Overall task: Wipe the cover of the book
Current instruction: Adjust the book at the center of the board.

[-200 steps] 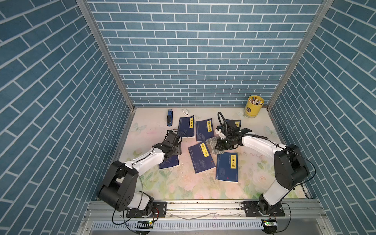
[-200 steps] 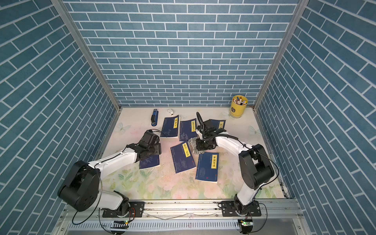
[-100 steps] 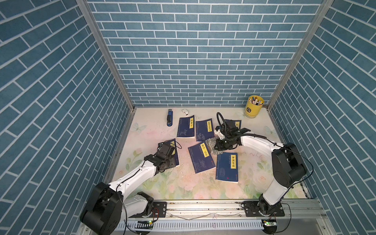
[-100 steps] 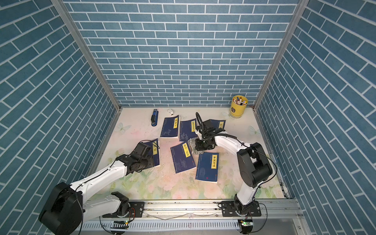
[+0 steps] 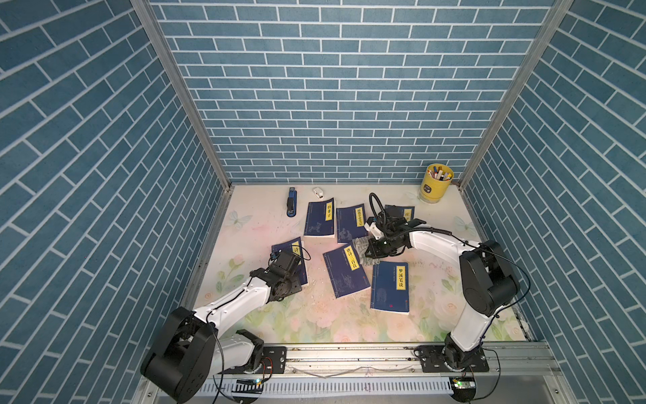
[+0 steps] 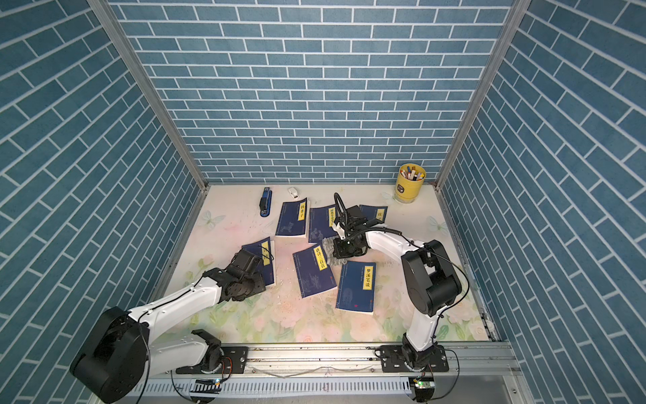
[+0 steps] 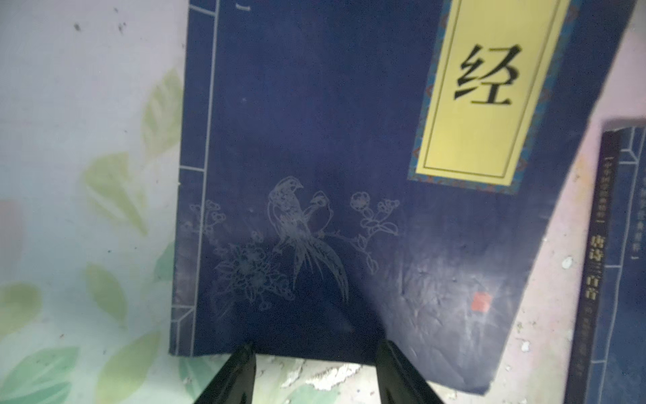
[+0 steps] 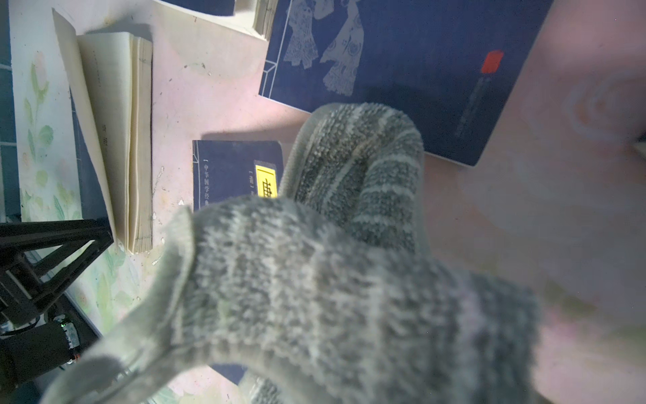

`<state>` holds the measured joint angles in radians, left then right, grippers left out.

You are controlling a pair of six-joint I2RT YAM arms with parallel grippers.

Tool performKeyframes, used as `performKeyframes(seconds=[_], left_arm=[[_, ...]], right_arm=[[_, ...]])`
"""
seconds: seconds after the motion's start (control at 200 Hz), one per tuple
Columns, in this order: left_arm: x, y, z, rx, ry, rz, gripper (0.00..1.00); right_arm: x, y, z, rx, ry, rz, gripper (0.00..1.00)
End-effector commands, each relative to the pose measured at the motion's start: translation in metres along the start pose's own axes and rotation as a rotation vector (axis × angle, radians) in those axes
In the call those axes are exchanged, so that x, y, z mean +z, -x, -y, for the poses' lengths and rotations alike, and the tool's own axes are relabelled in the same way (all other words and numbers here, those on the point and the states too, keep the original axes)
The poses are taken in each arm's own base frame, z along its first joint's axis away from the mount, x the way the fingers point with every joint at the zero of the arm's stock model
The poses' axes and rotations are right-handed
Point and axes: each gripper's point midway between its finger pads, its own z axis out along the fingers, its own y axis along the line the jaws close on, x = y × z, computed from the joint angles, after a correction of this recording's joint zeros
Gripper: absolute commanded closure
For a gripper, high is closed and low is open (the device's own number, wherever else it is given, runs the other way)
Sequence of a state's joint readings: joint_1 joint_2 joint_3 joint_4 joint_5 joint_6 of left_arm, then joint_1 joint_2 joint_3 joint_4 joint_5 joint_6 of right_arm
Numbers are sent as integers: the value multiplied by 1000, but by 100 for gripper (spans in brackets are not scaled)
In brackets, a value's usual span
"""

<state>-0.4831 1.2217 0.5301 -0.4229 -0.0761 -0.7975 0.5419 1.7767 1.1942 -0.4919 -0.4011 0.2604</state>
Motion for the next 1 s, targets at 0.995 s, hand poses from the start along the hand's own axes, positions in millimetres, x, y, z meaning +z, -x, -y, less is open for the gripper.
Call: performKeyframes(seconds=[0.995], left_arm=[[-19,82,-19,-1,100,125,34]], right_arm=[[-9,5,-5,-46,18,36,100]])
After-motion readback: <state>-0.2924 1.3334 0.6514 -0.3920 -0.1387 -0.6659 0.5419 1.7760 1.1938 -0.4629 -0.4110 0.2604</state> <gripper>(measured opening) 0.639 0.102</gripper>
